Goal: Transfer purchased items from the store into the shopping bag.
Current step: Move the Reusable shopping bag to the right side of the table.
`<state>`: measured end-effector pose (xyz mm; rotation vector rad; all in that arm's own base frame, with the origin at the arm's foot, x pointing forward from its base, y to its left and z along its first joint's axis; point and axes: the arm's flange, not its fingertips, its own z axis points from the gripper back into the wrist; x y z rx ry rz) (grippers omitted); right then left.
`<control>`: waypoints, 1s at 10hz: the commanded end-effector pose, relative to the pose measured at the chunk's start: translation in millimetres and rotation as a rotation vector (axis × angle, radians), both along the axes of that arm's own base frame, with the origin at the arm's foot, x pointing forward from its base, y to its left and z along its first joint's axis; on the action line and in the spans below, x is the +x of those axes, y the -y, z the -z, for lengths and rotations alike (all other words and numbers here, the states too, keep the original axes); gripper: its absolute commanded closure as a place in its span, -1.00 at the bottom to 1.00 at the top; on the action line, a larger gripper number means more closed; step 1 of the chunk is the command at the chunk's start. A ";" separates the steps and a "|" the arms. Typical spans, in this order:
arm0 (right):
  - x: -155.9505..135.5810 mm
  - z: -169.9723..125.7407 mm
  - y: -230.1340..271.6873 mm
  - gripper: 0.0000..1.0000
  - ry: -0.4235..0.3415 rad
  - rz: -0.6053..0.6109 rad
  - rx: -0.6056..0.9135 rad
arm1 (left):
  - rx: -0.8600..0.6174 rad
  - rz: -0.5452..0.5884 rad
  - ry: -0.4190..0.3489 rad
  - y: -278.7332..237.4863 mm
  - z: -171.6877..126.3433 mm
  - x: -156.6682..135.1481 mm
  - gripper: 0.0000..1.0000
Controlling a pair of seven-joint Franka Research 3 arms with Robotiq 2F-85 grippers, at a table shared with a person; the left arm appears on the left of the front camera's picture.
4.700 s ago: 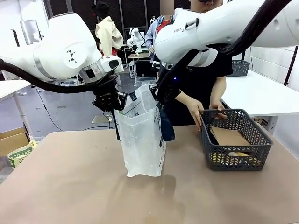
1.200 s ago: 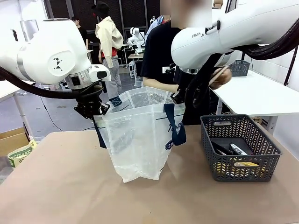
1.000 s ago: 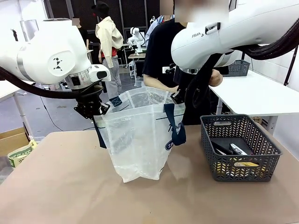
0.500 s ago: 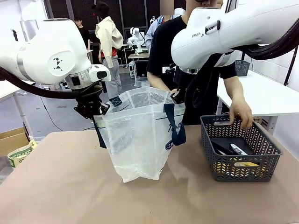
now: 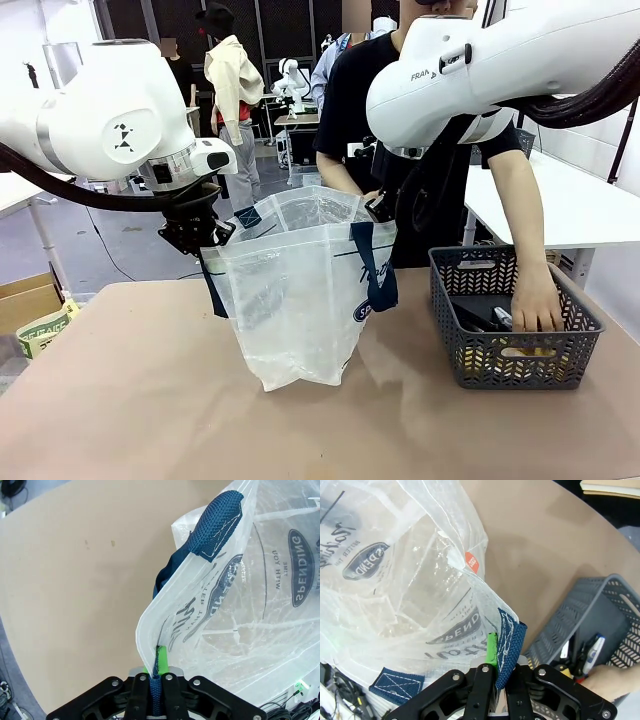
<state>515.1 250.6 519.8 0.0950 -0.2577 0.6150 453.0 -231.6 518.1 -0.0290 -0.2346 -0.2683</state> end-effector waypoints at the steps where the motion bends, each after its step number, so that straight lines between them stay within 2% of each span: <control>1: 0.2 -0.8 2.4 1.00 -0.013 0.015 -0.004 | 0.003 -0.008 -0.001 -3.6 0.6 0.4 1.00; 10: 0.2 -0.8 2.4 1.00 -0.013 0.015 -0.004 | 0.003 -0.008 -0.001 -3.6 0.6 0.4 1.00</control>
